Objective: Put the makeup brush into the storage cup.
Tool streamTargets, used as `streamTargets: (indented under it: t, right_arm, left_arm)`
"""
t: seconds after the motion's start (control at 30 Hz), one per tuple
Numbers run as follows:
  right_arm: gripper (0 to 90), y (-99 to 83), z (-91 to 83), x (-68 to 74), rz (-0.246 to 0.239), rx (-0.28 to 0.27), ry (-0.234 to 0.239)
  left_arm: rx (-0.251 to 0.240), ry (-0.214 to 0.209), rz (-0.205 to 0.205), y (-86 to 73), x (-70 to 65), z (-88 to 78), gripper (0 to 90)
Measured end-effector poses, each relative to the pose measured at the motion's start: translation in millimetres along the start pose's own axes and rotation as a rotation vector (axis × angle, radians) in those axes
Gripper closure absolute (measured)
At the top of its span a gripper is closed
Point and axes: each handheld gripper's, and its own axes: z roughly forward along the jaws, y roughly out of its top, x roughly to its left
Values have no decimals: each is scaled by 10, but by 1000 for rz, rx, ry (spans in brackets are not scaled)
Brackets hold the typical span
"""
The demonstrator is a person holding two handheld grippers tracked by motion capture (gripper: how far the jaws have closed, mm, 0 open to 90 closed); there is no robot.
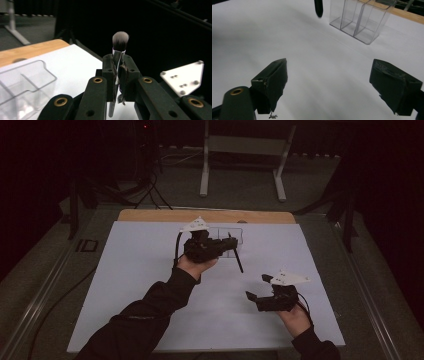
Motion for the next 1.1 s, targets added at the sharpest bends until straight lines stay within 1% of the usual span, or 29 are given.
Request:
streamTargets:
  t: [0.03, 0.07, 0.1, 0.13, 0.17, 0.3, 0.43, 0.47, 0.5, 0.53, 0.57, 0.6, 0.63, 0.67, 0.7, 0.73, 0.83, 0.87, 0.97, 1.1]
  right_arm:
    - [151, 7, -10, 1, -4, -5, -11]
    - [151, 15, -18, 2, -9, -9, -15]
    - [151, 20, -27, 3, -10, -15, -18]
    - [151, 23, -34, 3, -6, -19, -24]
    - [151, 24, -37, 1, -6, -20, -24]
    - [147, 19, -35, -6, -5, -17, -23]
    - [147, 17, -32, -3, -3, -16, -21]
    - [147, 17, -31, -1, -5, -13, -22]
    - [147, 17, -31, -1, -5, -13, -22]
    - [148, 18, -34, 5, -12, -16, -33]
    - [148, 21, -36, 10, -13, -16, -35]
    - [148, 24, -37, 11, -17, -16, -38]
    - [148, 26, -39, 10, -21, -19, -41]
    - [148, 27, -38, 9, -19, -20, -42]
    - [148, 27, -38, 9, -19, -20, -42]
    - [148, 27, -42, 7, -15, -21, -43]
    - [148, 26, -42, 1, -12, -21, -40]
    - [148, 25, -42, -3, -12, -20, -38]
    - [148, 23, -37, -2, -11, -19, -38]
    - [148, 24, -36, 2, -13, -20, -37]
  left_arm:
    - [-4, 20, 5, 45, 6, -40, 842]
    - [-4, 20, 5, 45, 6, -40, 842]
    - [-4, 33, 10, 91, 16, -74, 842]
    - [-4, 33, 10, 91, 16, -74, 842]
    - [-8, 53, 18, 128, 20, -103, 842]
    - [-12, 89, 48, 226, 27, -163, 842]
    - [-13, 139, 90, 314, 41, -194, 842]
    - [-13, 139, 90, 314, 41, -194, 842]
    - [-9, 151, 94, 338, 46, -198, 842]
    - [-10, 161, 99, 362, 52, -201, 842]
    - [-10, 188, 116, 412, 64, -208, 842]
    - [-9, 199, 123, 438, 71, -209, 842]
    - [-9, 199, 123, 438, 71, -209, 842]
    - [-7, 240, 152, 482, 79, -209, 842]
    - [-7, 240, 152, 482, 79, -209, 842]
    - [-12, 268, 166, 519, 94, -204, 842]
    - [-17, 279, 168, 554, 119, -196, 842]
    - [-15, 292, 171, 587, 140, -181, 842]
    - [-14, 310, 169, 625, 178, -141, 842]
    - [-16, 325, 167, 663, 226, -88, 842]
